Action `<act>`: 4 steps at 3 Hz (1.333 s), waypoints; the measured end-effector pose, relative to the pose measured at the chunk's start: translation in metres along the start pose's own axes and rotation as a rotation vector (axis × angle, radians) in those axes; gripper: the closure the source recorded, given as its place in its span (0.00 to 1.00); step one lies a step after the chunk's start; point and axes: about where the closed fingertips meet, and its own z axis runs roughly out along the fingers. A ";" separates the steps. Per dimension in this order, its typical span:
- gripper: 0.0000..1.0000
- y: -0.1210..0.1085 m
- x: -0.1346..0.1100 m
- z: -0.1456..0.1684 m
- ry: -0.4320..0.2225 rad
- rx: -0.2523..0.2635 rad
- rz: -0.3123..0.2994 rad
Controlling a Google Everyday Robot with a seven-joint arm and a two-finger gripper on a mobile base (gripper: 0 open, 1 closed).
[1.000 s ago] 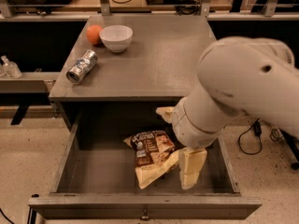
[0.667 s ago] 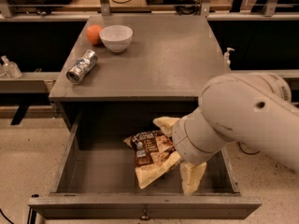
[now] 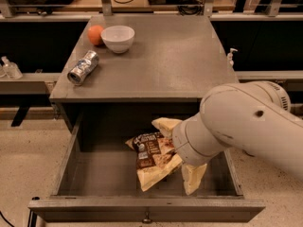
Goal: Pick brown chip bag from top drawer and place on counter
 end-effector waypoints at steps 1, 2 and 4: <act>0.03 0.012 0.014 0.044 -0.017 0.033 -0.030; 0.25 0.013 0.020 0.075 -0.024 0.077 -0.062; 0.72 0.007 0.019 0.108 -0.017 0.140 -0.101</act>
Offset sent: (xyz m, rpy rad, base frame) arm 0.0364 0.0073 -0.1142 0.0695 -0.1227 0.0838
